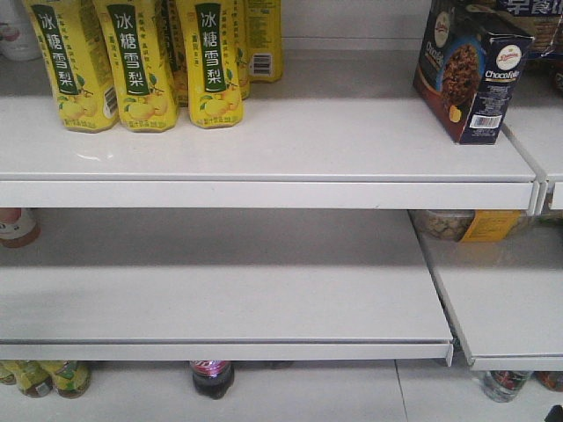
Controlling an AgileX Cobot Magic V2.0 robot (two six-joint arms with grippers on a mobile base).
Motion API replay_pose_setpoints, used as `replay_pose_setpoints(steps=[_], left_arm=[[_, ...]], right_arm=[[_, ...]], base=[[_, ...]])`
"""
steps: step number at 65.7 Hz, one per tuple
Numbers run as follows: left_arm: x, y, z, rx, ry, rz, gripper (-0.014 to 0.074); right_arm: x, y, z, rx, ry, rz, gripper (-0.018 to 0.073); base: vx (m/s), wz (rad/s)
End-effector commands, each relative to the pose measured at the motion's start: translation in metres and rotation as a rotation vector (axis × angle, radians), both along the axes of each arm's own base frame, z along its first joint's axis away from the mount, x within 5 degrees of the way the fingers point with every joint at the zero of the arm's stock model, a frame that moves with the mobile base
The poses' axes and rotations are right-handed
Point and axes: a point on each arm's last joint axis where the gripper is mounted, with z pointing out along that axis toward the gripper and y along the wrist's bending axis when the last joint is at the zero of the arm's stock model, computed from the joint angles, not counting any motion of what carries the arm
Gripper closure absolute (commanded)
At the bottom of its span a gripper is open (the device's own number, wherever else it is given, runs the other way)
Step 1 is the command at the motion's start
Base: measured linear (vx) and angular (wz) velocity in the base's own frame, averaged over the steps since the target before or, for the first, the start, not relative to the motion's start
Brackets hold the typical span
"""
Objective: Left arm holds basket, right arm returns cookies
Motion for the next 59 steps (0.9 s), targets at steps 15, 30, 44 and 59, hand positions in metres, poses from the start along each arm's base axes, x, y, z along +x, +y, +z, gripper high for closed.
replay_pose_setpoints(steps=[15, 30, 44, 59], left_arm=[[-0.0023, -0.0011, 0.0199, 0.061, -0.147, -0.014, 0.0603], [-0.0023, -0.0011, 0.0199, 0.072, -0.147, -0.014, 0.0603], [-0.0023, -0.0011, 0.0202, 0.072, -0.147, -0.014, 0.0603], [-0.0023, -0.0011, 0.0202, 0.072, -0.147, -0.014, 0.0603]], right_arm=[[0.0014, -0.0033, 0.0122, -0.006, -0.06, -0.035, 0.057], [0.0014, -0.0033, 0.0122, -0.006, -0.06, -0.035, 0.057], [0.0014, -0.0033, 0.0122, -0.006, -0.06, -0.035, 0.057], [0.0014, -0.0033, 0.0122, -0.006, -0.06, -0.035, 0.057]], base=[[0.0, 0.0], [0.0, 0.0], [0.0, 0.0], [0.0, 0.0]])
